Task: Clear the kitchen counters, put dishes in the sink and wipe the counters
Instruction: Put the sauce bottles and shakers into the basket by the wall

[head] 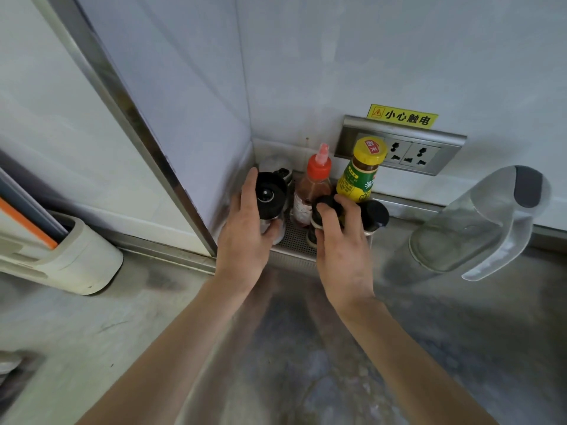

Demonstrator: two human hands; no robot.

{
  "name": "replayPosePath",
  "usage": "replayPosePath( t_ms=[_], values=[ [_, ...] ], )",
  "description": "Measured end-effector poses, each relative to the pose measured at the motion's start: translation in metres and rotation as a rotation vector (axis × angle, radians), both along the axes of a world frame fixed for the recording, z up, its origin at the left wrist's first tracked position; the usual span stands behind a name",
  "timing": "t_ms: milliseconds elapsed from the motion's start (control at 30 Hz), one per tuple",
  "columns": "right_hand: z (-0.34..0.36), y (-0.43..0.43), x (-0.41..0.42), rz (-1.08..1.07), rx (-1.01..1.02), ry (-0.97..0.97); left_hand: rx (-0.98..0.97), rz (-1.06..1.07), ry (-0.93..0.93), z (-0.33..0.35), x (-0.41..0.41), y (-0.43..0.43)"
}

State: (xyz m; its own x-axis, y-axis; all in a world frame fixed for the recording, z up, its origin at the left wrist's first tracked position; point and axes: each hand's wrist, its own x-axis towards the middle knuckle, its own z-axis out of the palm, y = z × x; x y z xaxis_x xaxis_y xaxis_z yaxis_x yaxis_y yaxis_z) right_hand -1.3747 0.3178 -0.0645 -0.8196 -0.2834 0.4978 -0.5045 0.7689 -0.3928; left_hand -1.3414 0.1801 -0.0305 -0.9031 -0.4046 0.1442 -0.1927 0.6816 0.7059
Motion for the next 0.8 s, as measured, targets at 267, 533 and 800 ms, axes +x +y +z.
replayPosePath(
  t_ms=[267,533,800],
  values=[
    [0.013,-0.007,-0.001,-0.041,-0.005,-0.081,0.007,0.043,0.048,-0.011,0.022,0.017],
    [0.015,-0.012,0.009,-0.072,0.088,-0.074,0.001,0.045,0.057,-0.004,0.049,0.018],
    [0.029,-0.006,0.083,0.189,-0.096,-0.173,0.052,0.188,-0.036,-0.003,0.169,0.0]
  ],
)
